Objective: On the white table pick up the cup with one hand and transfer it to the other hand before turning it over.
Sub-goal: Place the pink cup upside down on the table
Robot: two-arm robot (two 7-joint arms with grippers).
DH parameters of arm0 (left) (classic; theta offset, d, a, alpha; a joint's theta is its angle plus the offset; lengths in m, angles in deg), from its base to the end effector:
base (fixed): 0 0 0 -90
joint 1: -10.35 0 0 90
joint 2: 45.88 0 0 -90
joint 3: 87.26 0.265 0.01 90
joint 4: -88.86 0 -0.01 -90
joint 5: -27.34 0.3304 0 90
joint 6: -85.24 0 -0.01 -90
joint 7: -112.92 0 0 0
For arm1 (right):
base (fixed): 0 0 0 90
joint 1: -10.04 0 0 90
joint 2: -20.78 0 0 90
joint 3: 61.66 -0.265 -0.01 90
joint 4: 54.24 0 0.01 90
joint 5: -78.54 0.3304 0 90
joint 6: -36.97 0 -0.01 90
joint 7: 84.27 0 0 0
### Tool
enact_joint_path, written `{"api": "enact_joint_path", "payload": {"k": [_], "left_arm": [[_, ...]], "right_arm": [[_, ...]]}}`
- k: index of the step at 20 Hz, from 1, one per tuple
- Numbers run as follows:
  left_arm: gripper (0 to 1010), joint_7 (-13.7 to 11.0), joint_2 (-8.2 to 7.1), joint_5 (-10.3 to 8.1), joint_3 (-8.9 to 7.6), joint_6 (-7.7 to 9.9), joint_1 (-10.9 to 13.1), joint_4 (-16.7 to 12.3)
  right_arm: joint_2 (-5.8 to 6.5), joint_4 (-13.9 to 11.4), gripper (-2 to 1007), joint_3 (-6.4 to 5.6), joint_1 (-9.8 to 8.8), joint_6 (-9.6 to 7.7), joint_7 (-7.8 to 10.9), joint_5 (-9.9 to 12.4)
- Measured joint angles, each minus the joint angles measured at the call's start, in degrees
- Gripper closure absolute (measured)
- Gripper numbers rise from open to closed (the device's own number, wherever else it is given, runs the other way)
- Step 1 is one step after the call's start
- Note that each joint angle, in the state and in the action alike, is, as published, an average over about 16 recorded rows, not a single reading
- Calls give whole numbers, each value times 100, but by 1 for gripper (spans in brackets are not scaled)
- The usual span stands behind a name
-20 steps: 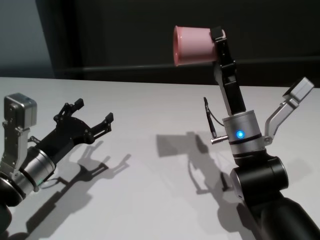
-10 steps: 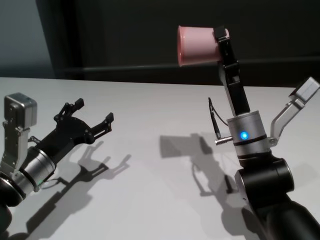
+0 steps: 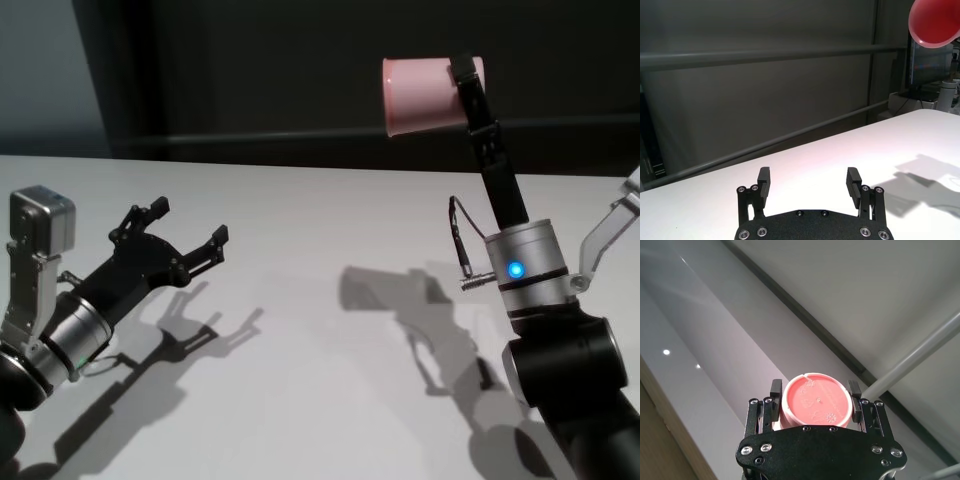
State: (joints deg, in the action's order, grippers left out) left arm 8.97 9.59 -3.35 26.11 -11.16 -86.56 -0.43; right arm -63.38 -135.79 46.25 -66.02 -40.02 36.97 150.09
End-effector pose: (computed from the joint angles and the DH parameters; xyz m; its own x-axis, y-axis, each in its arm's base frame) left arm 0.3564 0.0437 -0.2667 0.5473 0.8345 0.0637 -0.8368 0.5467 0.0280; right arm 0.3996 0.0706 -0.2440 0.6657 -0.3283 -0.6701 0.7462 0.3027 0.5929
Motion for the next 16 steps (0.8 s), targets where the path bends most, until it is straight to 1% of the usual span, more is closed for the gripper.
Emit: {"api": "enact_joint_path", "payload": {"k": [2, 4, 8, 10, 12, 16], "left_arm": [[9, 0, -1, -1, 1, 0, -1, 0], [9, 0, -1, -2, 2, 0, -2, 0], [9, 0, -3, -4, 3, 0, -3, 0], [9, 0, -3, -4, 4, 1, -4, 0], [9, 0, -3, -5, 4, 1, -5, -1], [9, 0, -3, -6, 4, 1, -6, -1]], "right_arm": [[128, -169, 246, 27, -46, 25, -272, -229], [270, -343, 246, 57, -84, 15, -558, -487], [555, -670, 246, 118, -134, -112, -1106, -1025], [696, -820, 246, 151, -145, -223, -1361, -1293], [835, -962, 246, 189, -145, -368, -1604, -1563], [1093, -1205, 246, 288, -122, -741, -2036, -2067]]}}
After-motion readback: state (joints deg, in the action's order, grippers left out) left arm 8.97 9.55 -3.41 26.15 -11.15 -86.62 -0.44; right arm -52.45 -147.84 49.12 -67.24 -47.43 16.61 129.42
